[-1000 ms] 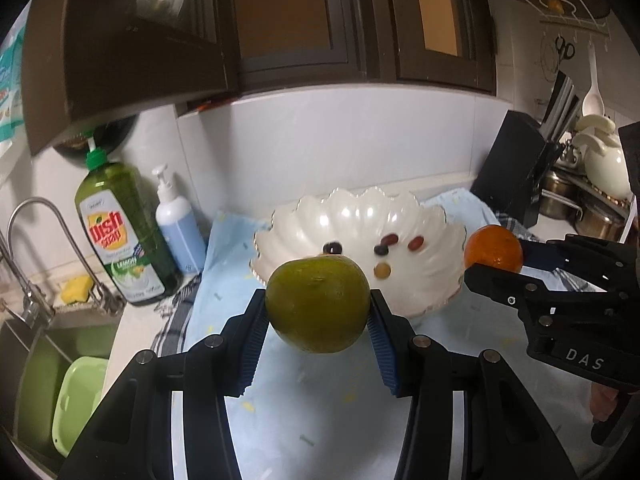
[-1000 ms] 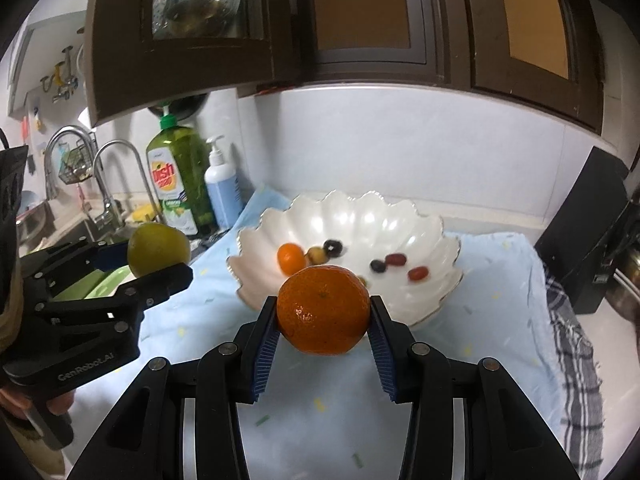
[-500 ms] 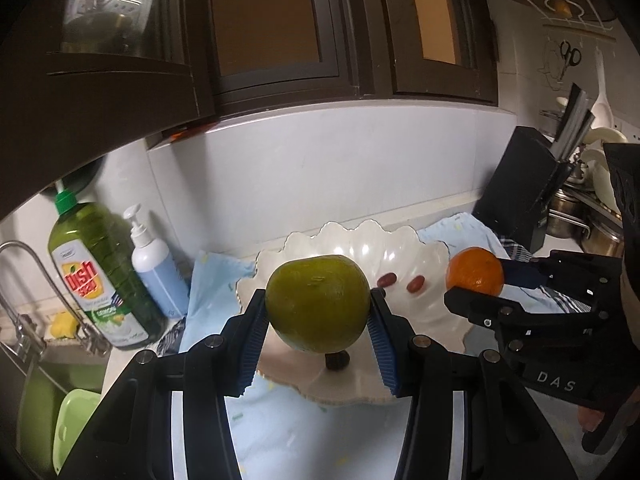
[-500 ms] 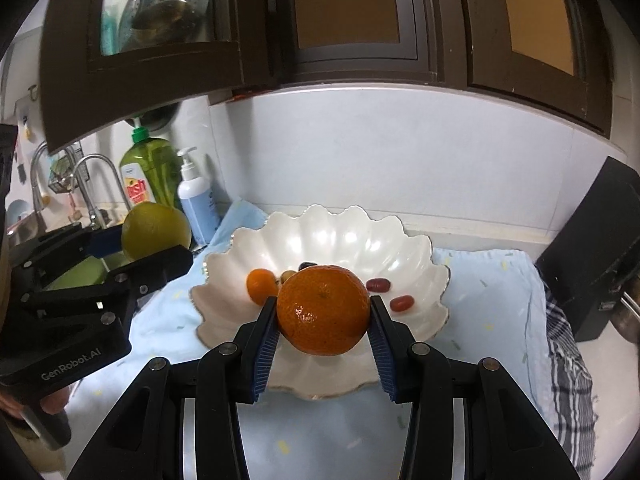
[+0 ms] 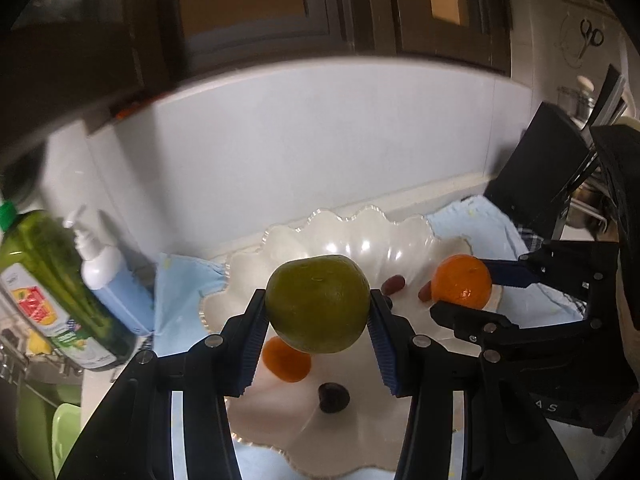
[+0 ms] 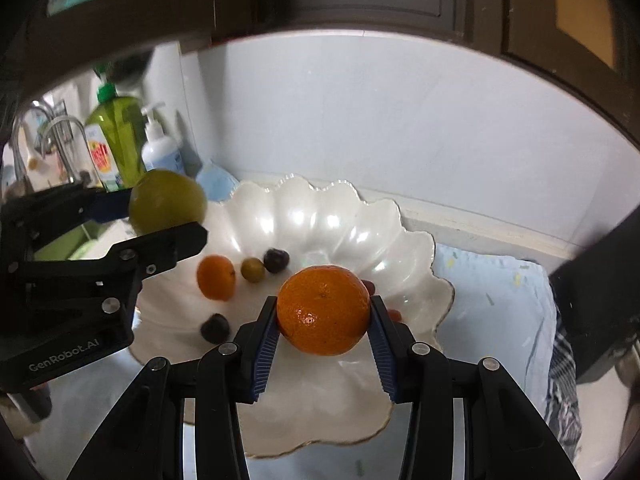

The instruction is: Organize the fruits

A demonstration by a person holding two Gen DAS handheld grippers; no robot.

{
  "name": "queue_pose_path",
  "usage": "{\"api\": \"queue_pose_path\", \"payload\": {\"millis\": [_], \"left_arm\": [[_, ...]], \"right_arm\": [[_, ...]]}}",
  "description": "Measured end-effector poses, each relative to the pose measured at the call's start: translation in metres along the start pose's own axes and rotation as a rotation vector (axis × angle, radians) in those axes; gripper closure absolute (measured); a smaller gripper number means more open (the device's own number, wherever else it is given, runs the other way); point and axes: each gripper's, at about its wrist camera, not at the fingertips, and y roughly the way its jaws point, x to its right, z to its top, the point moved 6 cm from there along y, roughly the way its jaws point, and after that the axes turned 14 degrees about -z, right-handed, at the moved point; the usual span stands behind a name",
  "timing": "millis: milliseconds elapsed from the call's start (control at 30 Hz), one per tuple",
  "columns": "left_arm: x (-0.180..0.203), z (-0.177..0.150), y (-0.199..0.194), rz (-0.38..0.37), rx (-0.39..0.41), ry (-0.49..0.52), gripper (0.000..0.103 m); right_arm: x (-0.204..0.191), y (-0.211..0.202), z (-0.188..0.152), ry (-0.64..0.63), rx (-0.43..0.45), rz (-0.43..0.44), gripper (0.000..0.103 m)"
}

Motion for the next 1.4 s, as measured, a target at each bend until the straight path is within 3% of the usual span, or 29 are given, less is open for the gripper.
{"api": "queue_pose_path", "payload": {"millis": [367, 667, 800, 867, 933, 1400], "left_arm": [[-0.01, -0.011, 0.07, -0.032, -0.158, 0.004, 0.055], [-0.013, -0.021, 0.088, -0.027, -0.23, 0.0, 0.054], [-0.015, -0.012, 0.078, 0.033, -0.191, 0.027, 0.033], [-0.018, -0.009, 0.071, 0.059, -0.178, 0.038, 0.032], [-0.021, -0.008, 0.064, 0.078, -0.168, 0.031, 0.03], [-0.025, -0.018, 0.015, 0.108, -0.106, -0.037, 0.024]], "right_arm": [[-0.001, 0.054, -0.01, -0.09, -0.138, -0.003, 0.059], [0.0, 0.073, -0.019, -0.117, -0.203, 0.004, 0.058], [0.002, 0.076, -0.02, -0.125, -0.215, 0.001, 0.057], [0.002, 0.076, -0.02, -0.124, -0.217, -0.004, 0.054], [0.003, 0.073, -0.019, -0.118, -0.204, -0.009, 0.043], [-0.002, 0.024, -0.003, -0.038, -0.104, -0.019, 0.039]]}}
